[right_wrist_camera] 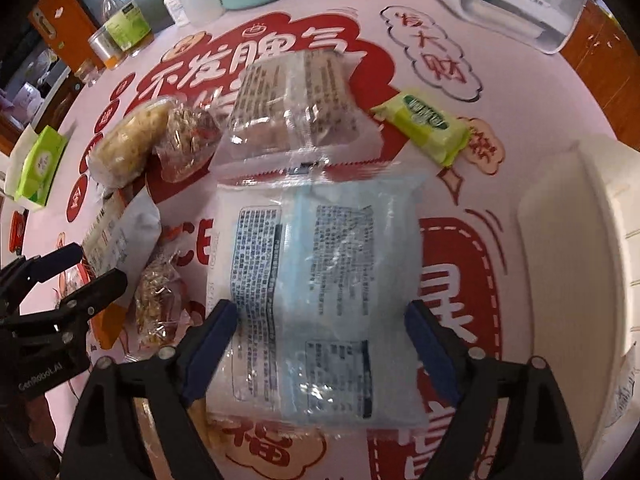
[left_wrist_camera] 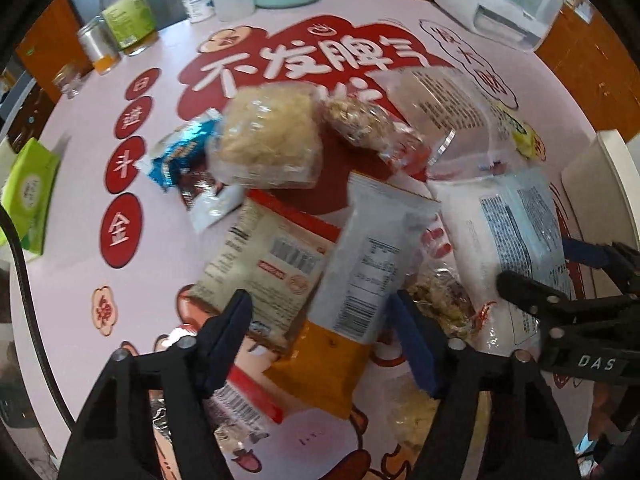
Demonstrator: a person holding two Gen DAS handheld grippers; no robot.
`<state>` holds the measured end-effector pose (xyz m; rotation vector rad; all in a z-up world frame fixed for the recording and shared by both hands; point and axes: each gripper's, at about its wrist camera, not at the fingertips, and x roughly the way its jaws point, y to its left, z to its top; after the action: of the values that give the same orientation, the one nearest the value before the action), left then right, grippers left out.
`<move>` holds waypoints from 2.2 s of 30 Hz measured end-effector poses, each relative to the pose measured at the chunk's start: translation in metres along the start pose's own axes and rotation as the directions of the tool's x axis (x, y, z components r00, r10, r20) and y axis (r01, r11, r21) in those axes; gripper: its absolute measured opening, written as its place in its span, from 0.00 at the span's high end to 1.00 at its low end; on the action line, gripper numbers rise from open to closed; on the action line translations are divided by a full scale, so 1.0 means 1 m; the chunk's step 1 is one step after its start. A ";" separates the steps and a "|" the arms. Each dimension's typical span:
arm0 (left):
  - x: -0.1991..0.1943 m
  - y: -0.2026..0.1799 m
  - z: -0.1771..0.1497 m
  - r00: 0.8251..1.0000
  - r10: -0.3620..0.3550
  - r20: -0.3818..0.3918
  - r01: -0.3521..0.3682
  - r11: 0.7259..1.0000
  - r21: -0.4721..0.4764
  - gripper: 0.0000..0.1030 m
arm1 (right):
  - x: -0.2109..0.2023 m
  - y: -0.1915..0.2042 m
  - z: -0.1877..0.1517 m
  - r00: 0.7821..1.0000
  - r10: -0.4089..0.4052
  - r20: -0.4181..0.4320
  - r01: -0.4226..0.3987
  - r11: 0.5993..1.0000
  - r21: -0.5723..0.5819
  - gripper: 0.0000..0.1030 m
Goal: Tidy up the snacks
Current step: 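Grasp the orange-ended bar with the left tool while the right tool grasps the blue-white bag, then carry the orange-ended bar and blue-white bag into the white tray and release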
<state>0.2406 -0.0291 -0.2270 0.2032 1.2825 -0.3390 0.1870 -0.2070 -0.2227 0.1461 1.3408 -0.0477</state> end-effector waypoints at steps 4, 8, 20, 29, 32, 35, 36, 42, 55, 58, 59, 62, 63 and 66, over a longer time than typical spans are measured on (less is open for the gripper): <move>0.004 -0.010 0.000 1.000 0.011 -0.012 -0.010 1.000 0.016 0.44 | 0.009 0.002 -0.001 1.000 0.003 -0.016 -0.003 1.000 -0.005 0.00; 0.005 -0.017 0.001 0.999 0.039 -0.024 -0.038 0.999 0.027 0.46 | 0.016 -0.004 -0.002 0.999 0.023 -0.030 -0.022 0.999 0.023 0.00; 0.009 -0.015 -0.001 0.992 -0.092 -0.083 0.084 0.992 -0.092 0.49 | 0.009 -0.002 -0.002 1.000 0.015 0.001 -0.015 1.000 0.004 0.12; -0.002 -0.013 -0.013 0.991 -0.114 -0.065 0.106 0.988 -0.113 0.65 | -0.021 -0.018 -0.022 0.999 0.026 0.039 -0.027 0.999 0.018 0.31; -0.029 -0.014 -0.020 0.996 -0.083 -0.013 0.082 0.993 -0.082 0.65 | -0.030 -0.019 -0.029 0.999 0.013 0.048 -0.013 1.000 0.017 0.32; -0.058 -0.014 -0.028 0.997 -0.066 0.029 0.068 0.996 -0.060 0.65 | -0.043 -0.021 -0.039 0.998 0.024 0.057 -0.026 0.999 0.030 0.33; -0.067 -0.017 -0.029 0.997 -0.059 0.044 0.061 0.997 -0.051 0.65 | -0.050 -0.021 -0.043 0.997 0.023 0.068 -0.026 0.999 0.031 0.33; -0.122 -0.025 -0.045 0.990 -0.056 0.131 0.057 0.998 -0.003 0.65 | -0.095 -0.011 -0.059 0.990 0.012 0.143 -0.016 1.000 0.026 0.33; -0.186 -0.082 -0.109 0.967 -0.169 0.190 0.144 0.980 0.137 0.64 | -0.187 -0.018 -0.139 0.957 -0.056 0.284 0.033 0.996 0.087 0.33; -0.196 -0.103 -0.112 0.960 -0.184 0.210 0.151 0.975 0.161 0.64 | -0.200 -0.036 -0.152 0.951 -0.084 0.297 0.048 0.991 0.126 0.33; -0.201 -0.113 -0.112 0.958 -0.188 0.218 0.152 0.974 0.170 0.64 | -0.205 -0.045 -0.156 0.948 -0.095 0.304 0.053 0.988 0.142 0.33; -0.207 -0.138 -0.111 0.956 -0.189 0.225 0.146 0.970 0.194 0.64 | -0.216 -0.071 -0.162 0.938 -0.104 0.330 0.046 0.983 0.177 0.33; -0.209 -0.152 -0.110 0.956 -0.184 0.228 0.138 0.969 0.205 0.64 | -0.220 -0.080 -0.163 0.935 -0.104 0.339 0.042 0.982 0.186 0.33; -0.211 -0.187 -0.103 0.956 -0.168 0.240 0.118 0.971 0.209 0.63 | -0.228 -0.111 -0.164 0.926 -0.104 0.362 0.032 0.979 0.202 0.33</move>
<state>0.0290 -0.1413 -0.0454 0.2224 1.0100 -0.5967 -0.0365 -0.3063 -0.0463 0.2417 0.9595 -0.2537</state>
